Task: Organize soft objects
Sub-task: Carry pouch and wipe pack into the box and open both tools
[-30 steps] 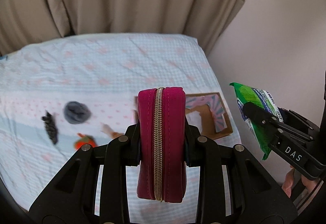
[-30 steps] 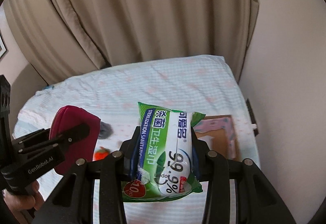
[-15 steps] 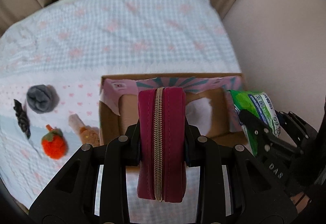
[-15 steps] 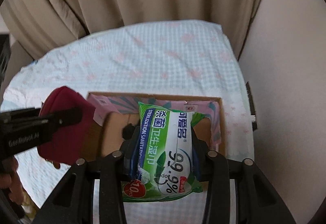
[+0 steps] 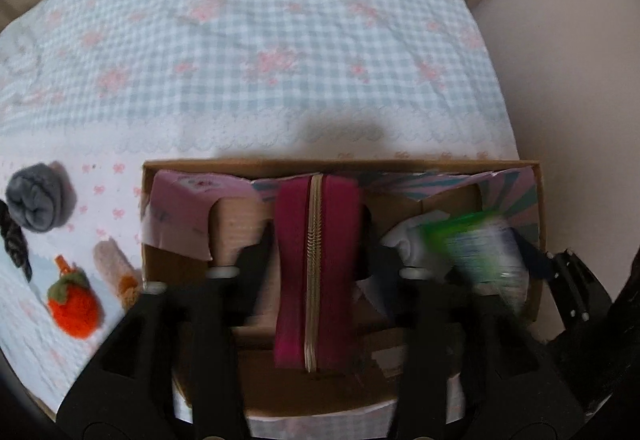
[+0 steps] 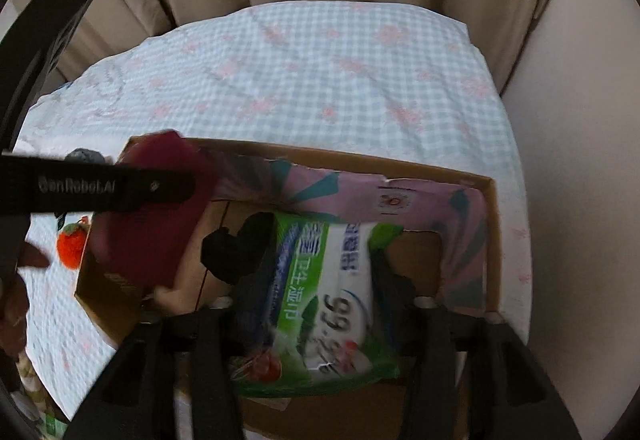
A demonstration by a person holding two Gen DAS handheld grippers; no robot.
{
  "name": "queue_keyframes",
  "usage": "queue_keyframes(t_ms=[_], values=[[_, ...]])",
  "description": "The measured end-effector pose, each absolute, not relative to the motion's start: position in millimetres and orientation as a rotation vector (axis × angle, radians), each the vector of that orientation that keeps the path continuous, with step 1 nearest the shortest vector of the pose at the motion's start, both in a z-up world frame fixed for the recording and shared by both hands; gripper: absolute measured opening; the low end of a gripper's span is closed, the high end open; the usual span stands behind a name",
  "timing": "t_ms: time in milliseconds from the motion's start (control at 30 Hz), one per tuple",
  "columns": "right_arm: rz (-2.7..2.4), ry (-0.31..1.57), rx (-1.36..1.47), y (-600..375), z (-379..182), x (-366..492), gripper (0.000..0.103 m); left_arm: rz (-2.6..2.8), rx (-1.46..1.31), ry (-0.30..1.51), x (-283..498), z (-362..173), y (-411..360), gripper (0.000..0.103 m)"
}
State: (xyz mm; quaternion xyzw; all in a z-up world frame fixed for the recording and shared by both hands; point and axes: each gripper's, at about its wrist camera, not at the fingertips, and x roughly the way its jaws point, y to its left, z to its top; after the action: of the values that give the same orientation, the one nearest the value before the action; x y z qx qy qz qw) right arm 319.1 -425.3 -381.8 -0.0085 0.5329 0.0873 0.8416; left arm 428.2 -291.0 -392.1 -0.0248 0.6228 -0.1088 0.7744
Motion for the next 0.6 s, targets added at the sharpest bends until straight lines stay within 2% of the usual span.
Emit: queue_keyframes(t_ms=[33, 333, 600], values=[[0.19, 1.118, -0.03, -423.5, -382.0, 317.2, 0.103, -0.222, -0.037, 1.332, 428.8, -387.6, -291.6, 0.103], [0.255, 1.107, -0.064, -413.8, -381.9, 293.9, 0.103, -0.221, -0.041, 1.287, 429.5, -370.4, -283.7, 0.103], [0.245, 1.076, -0.054, -409.2, -356.2, 284.5, 0.103, -0.226, -0.037, 1.239, 406.8, -339.2, -277.2, 0.103]])
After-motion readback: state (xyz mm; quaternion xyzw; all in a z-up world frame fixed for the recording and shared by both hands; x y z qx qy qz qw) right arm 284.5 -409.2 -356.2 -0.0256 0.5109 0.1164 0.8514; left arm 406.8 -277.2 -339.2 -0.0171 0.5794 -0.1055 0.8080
